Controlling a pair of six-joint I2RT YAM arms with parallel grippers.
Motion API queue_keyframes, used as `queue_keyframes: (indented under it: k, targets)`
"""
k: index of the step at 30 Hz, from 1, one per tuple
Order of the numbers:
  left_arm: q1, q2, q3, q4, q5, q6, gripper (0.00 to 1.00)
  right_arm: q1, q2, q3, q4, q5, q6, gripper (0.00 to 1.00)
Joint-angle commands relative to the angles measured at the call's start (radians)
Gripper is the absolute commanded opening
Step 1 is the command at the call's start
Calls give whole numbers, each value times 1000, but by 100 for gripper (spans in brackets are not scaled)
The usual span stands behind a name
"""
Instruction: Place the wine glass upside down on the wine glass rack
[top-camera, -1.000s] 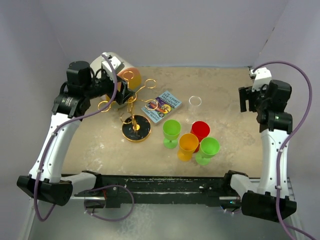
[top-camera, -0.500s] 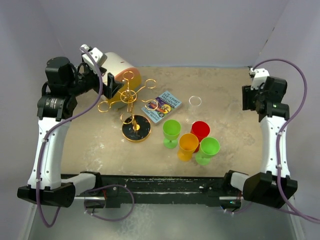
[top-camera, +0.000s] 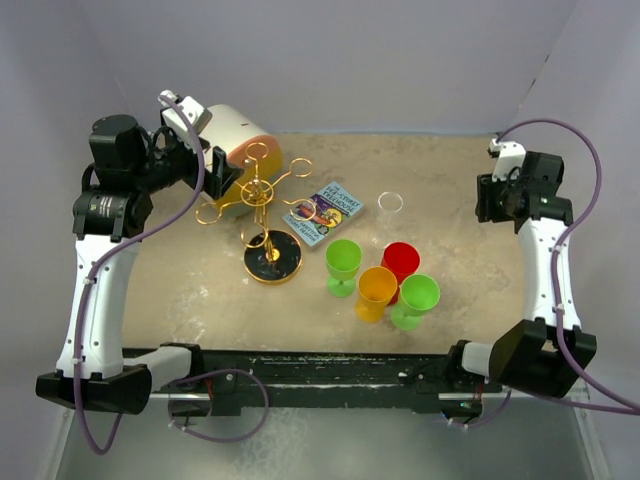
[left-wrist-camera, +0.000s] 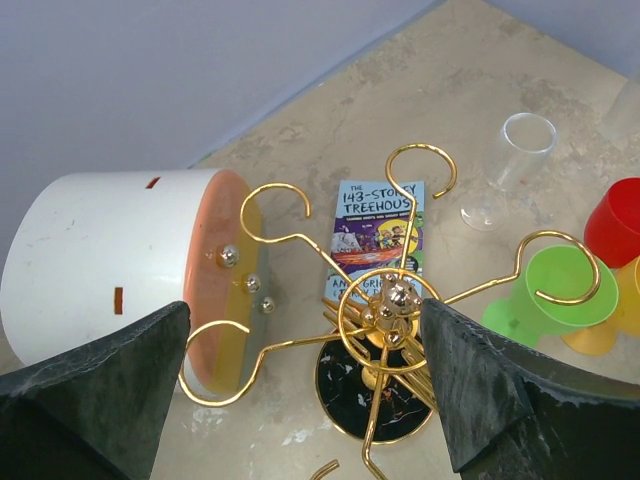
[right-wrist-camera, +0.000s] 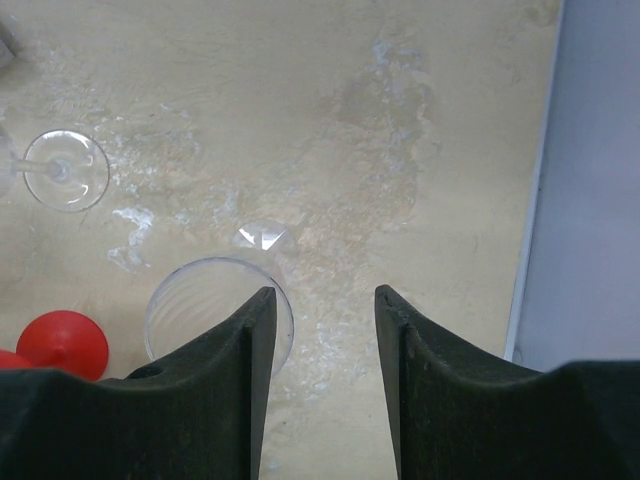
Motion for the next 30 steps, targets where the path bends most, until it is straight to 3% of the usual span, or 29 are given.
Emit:
queue_keyframes:
  k: [1,15,26,30]
  targets:
    - [11,-15,11,30,-8,20,99,9,7,41,-10,-36,-6,47]
    - [22,-3,2,26,-36,46,99,30,52,30,-17,8,-18,29]
    - [23,-8,-3,18,-69,70,99,30,34,54,-17,56,-20,0]
    - [25,-10,-1,25,-110,70,99,30,20,121,-28,99,-25,0]
